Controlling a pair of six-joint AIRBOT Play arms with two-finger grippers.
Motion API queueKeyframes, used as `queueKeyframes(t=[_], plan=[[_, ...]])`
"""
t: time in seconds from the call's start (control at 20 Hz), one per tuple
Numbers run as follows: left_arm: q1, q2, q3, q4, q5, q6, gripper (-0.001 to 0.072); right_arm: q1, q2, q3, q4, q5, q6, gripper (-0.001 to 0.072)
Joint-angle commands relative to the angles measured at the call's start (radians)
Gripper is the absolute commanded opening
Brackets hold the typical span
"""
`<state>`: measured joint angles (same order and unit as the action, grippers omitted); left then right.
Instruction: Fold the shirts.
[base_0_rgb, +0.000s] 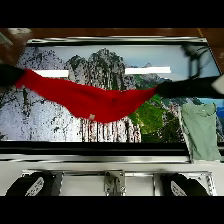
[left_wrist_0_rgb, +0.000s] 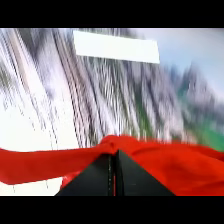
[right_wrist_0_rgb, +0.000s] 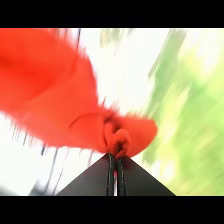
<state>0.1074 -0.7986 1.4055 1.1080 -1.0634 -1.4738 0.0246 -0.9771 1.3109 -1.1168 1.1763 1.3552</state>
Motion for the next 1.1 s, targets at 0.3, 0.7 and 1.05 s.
queueKeyframes(t=[0.3, 0.7, 1.05], plan=[[0.086, 0.098, 0.437, 0.038, -0.051, -0.004, 0.0036, -0.053, 0.281, 0.344, -0.223, -0.109, 0.002, 0.0059], [0.085, 0.04, 0.346, 0.194, -0.371, -0.004, 0.0037, -0.053, 0.175, 0.32, -0.218, 0.147, 0.055, 0.0059], [0.085, -0.004, -0.217, 0.089, -0.209, -0.004, 0.0036, -0.052, -0.15, 0.062, -0.122, 0.123, 0.134, 0.0059]])
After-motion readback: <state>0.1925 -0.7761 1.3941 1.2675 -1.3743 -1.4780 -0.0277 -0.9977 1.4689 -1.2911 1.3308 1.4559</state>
